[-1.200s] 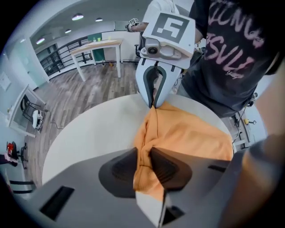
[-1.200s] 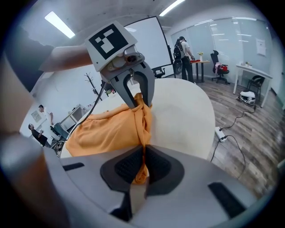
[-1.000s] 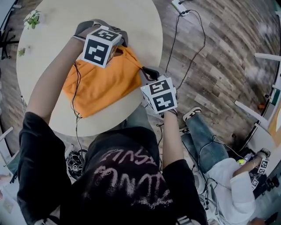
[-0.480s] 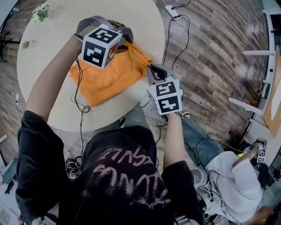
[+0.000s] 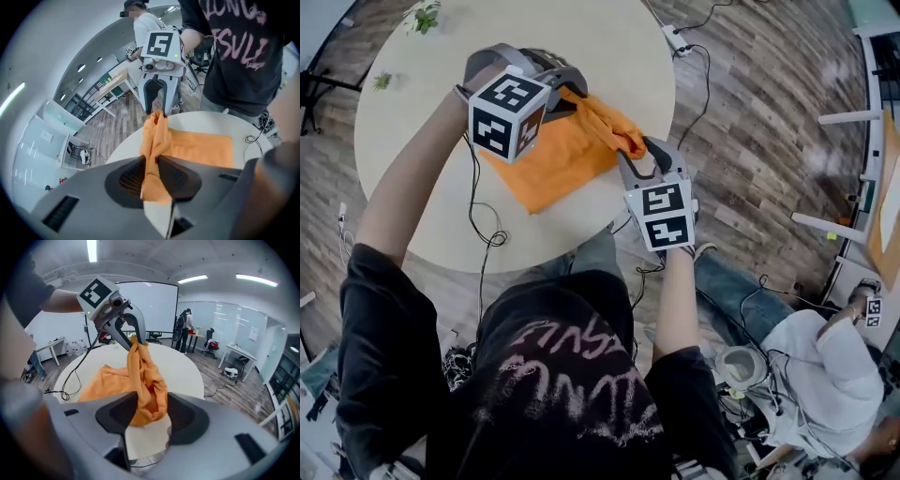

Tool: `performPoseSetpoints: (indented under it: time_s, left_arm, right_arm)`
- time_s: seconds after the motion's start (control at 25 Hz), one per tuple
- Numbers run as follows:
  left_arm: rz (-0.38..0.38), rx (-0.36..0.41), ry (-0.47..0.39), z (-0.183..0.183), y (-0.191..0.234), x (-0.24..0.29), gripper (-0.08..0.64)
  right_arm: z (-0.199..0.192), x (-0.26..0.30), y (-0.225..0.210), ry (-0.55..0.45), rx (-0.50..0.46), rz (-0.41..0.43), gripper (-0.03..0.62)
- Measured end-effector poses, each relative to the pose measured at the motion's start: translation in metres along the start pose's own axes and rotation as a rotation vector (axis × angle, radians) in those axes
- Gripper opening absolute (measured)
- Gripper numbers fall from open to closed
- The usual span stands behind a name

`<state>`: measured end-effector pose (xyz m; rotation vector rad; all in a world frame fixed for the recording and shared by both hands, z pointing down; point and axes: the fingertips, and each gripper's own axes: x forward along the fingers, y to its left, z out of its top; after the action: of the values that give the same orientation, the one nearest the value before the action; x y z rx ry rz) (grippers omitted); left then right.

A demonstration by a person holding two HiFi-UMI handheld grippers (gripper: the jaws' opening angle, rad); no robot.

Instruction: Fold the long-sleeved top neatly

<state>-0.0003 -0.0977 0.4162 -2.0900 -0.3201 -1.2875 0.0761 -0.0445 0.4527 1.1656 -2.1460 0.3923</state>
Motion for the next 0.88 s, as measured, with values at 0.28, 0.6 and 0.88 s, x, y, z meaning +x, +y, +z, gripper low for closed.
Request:
performPoseSetpoints:
  time_s: [0.28,0.6,0.88]
  left_arm:
    - [0.081,0.018,-0.027,-0.008,-0.037,-0.025,0.094]
    - [0.169,0.006,-0.044,-0.029,-0.074,-0.048,0.094]
    - [0.234,0.019,-0.023,-0.039,-0.124,-0.068,0.097]
  right_arm:
    - [0.005,0.011,0.035,0.018,-0.112,-0.002,0.265]
    - [0.017,0.012,0.08,-0.006,-0.182,-0.009,0.047]
    - [0.013,0.008,0.138,0.003,-0.281,0.04,0.04]
